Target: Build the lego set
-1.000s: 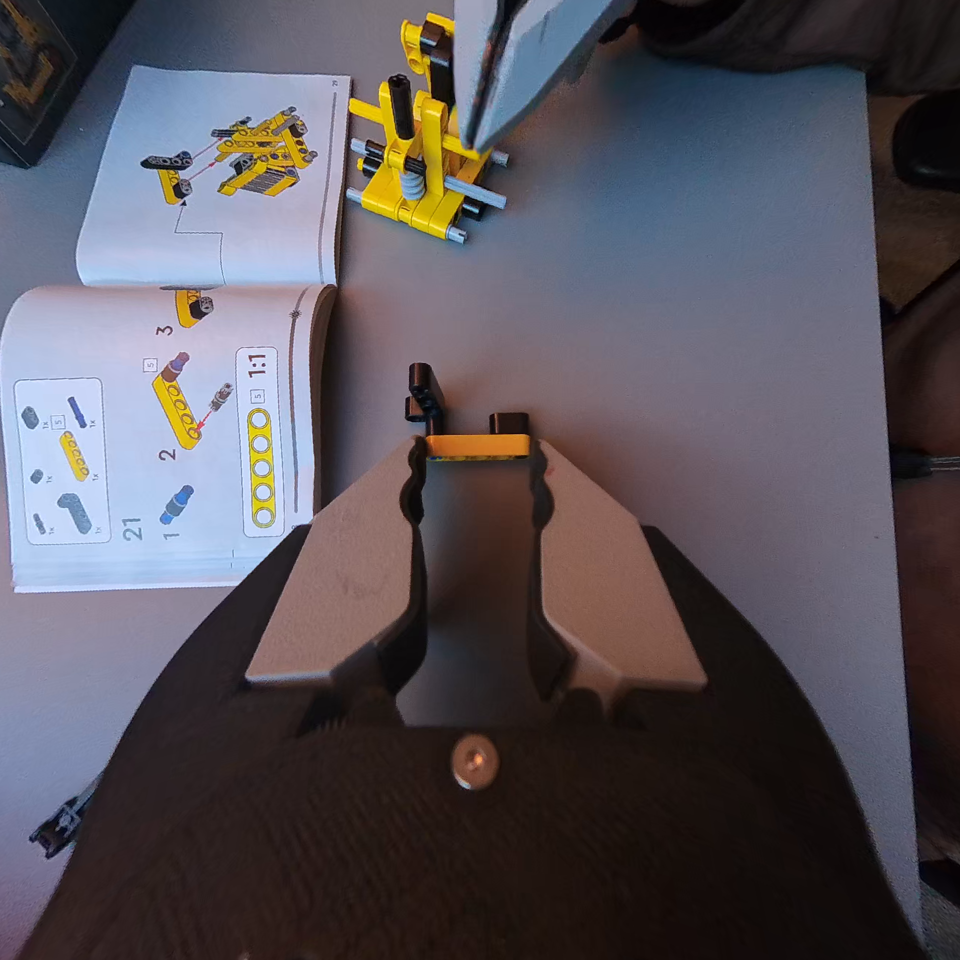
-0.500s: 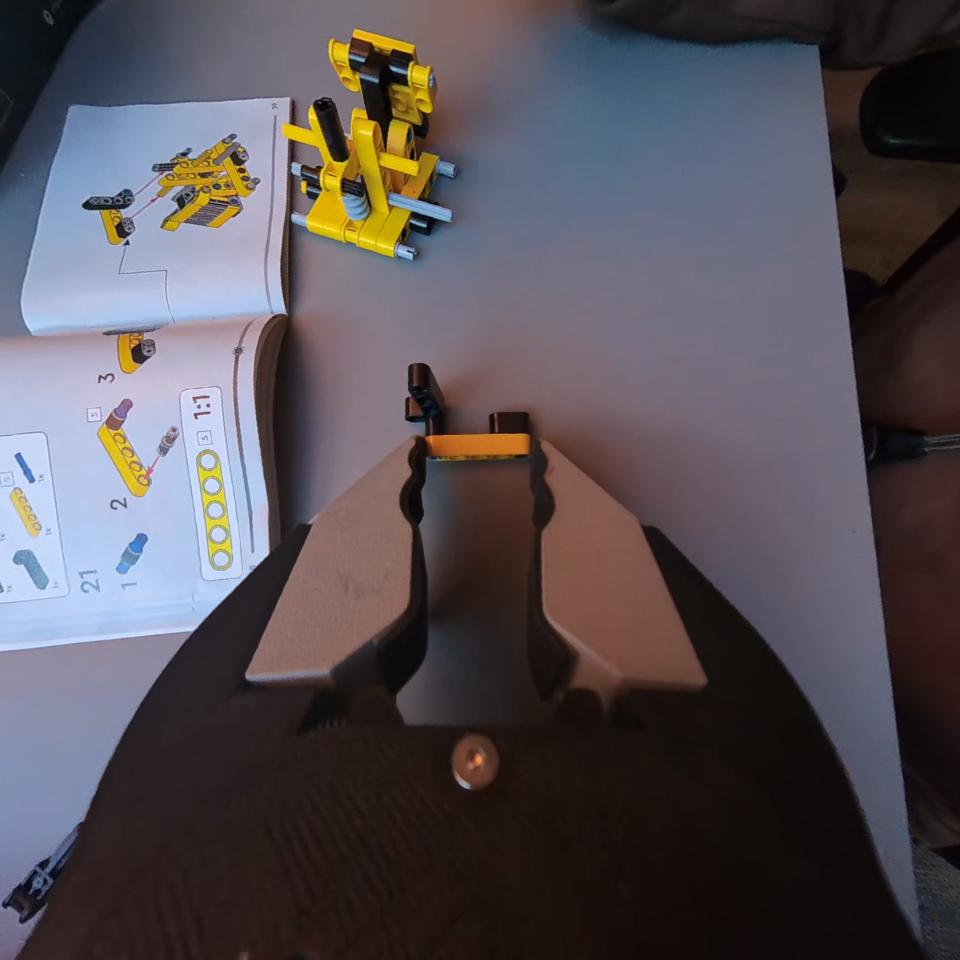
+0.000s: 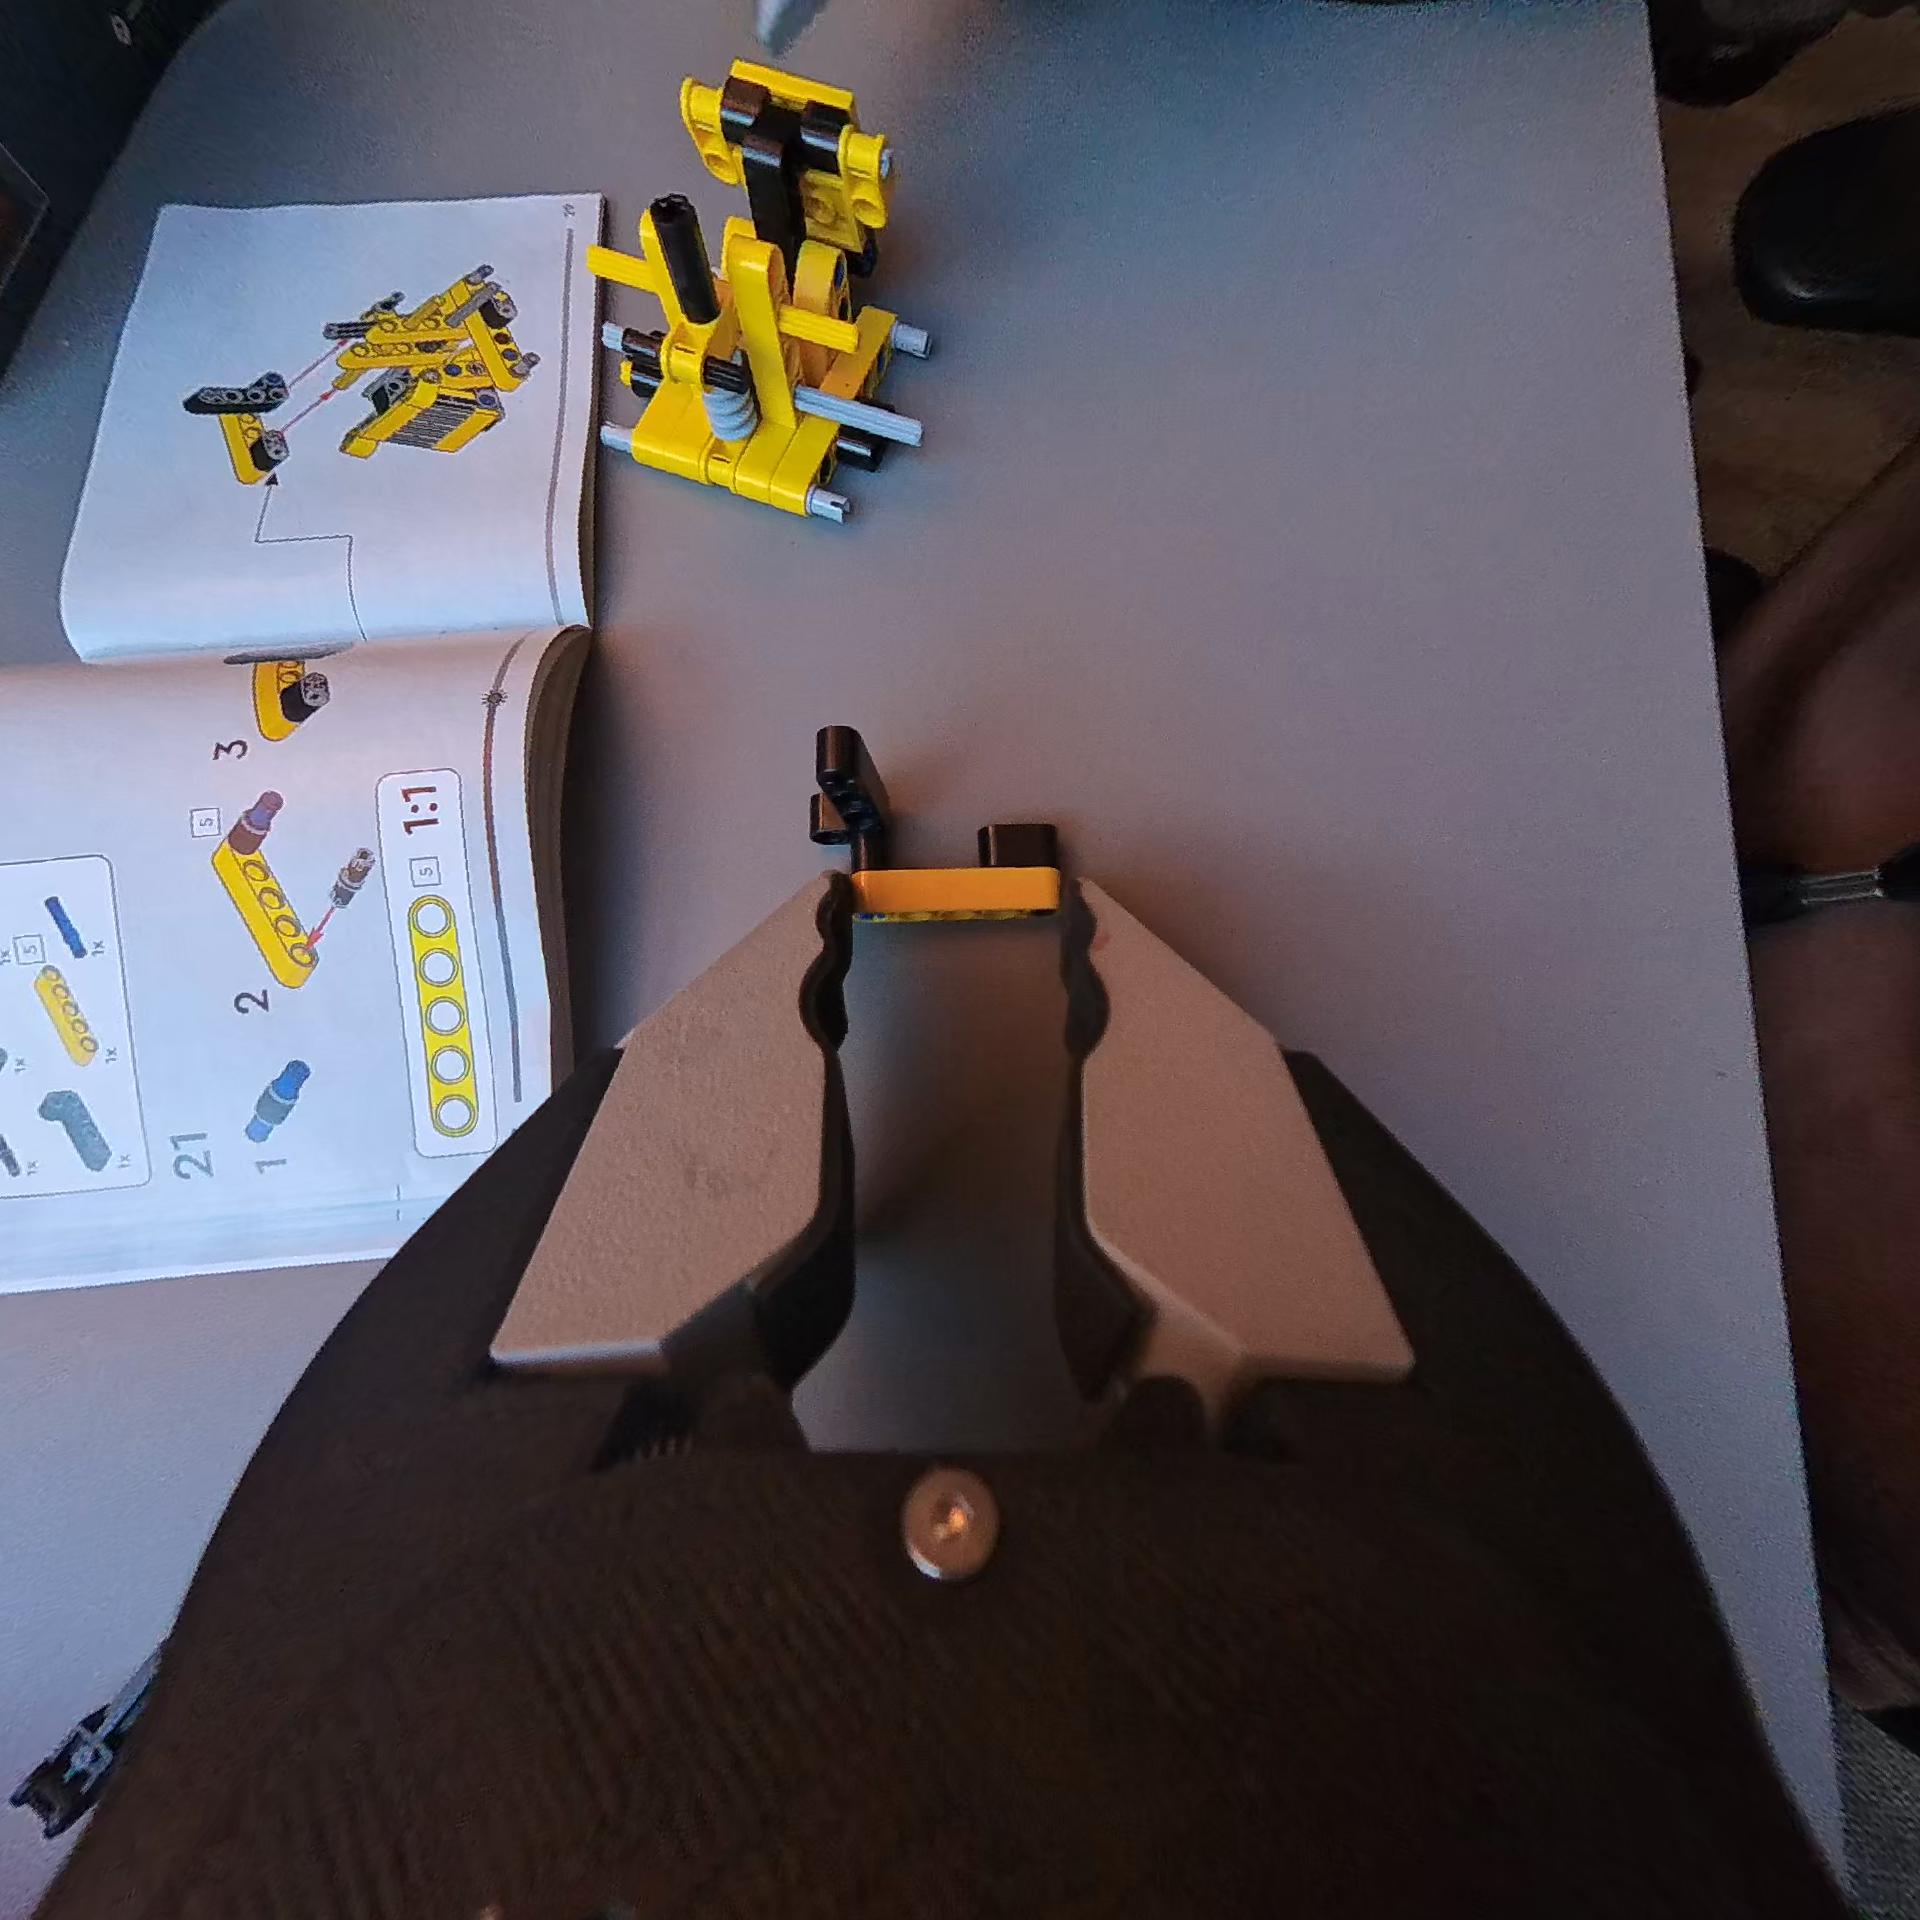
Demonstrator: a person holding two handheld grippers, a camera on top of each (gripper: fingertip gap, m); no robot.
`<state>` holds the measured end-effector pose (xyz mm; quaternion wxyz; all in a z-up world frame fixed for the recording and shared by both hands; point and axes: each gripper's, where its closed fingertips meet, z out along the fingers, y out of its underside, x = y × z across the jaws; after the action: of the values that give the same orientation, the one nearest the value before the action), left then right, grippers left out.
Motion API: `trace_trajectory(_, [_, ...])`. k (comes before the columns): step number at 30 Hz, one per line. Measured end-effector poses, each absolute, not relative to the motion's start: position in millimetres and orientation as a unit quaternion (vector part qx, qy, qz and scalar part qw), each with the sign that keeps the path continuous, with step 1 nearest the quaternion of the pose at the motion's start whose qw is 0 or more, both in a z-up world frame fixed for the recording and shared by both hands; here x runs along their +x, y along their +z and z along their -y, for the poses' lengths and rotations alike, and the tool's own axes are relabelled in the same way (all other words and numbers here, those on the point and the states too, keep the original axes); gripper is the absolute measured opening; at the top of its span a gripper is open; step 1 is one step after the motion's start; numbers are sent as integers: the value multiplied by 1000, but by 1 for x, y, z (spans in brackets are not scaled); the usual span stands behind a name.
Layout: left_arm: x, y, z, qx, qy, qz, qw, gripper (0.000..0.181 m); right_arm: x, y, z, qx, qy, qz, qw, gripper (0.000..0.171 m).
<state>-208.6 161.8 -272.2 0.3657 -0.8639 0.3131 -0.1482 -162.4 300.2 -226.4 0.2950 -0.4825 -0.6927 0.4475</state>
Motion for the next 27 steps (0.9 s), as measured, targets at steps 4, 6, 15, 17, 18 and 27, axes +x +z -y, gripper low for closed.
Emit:
trace_trajectory(4, [-209,-272,-162,-864,-148,-313,366,38,-159,-230,-286,-461,457,713,266,36])
trace_trajectory(6, [-209,-272,-162,-864,-149,-312,366,38,-159,-232,-281,-452,452,723,262,36])
trace_trajectory(15, [-209,-272,-162,-864,-150,-312,366,38,-159,-237,-278,-450,444,732,255,39])
trace_trajectory(17, [-209,-272,-162,-864,-150,-313,366,38,-159,-238,-278,-449,441,733,256,40])
trace_trajectory(18, [-209,-272,-162,-864,-149,-313,366,38,-159,-238,-278,-448,439,735,257,42])
trace_trajectory(27, [-209,-272,-162,-864,-150,-312,366,38,-157,-240,-284,-454,418,741,265,63])
